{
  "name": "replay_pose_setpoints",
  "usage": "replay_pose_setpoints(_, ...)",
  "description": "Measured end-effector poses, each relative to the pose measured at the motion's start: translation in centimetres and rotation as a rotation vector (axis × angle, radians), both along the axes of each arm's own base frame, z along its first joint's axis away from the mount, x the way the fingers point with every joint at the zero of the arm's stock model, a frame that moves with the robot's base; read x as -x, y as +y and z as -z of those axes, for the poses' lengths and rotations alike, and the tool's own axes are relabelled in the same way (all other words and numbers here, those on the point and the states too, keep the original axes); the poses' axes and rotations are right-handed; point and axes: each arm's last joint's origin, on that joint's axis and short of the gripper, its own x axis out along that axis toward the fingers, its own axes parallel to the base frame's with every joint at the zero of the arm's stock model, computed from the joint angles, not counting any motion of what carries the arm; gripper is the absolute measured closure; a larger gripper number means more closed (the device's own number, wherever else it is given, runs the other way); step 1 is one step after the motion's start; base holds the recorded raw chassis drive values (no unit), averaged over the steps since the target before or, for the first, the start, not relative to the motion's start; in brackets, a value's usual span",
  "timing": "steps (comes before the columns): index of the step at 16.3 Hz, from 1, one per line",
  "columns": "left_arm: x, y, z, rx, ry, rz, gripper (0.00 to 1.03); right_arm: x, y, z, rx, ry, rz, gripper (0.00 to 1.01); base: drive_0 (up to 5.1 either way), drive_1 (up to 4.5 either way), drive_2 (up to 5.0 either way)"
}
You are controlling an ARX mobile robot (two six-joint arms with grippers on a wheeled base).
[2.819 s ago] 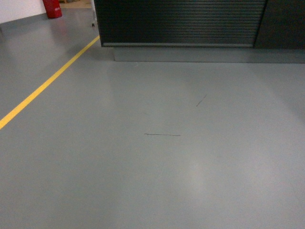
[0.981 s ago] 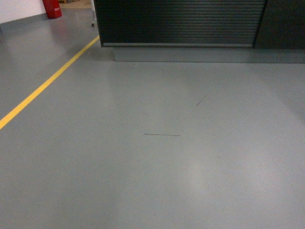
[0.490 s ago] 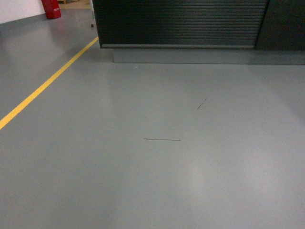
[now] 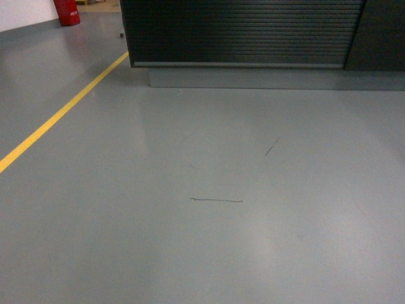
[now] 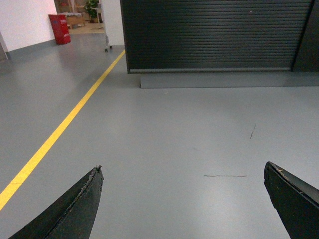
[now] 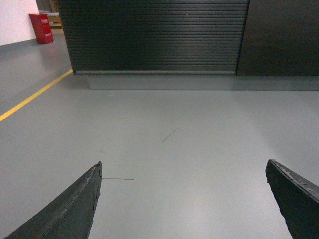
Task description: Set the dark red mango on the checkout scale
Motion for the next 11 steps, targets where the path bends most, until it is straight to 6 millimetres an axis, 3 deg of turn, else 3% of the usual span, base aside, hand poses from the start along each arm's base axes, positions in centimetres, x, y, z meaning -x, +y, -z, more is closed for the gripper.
replay_pose_setpoints(11,0.00,0.00,0.00,0.000,0.000,0.000,0.05,0.00,0.00,0.01,0.000,0.001,0.000,0.03,0.0,2.67,-2.6)
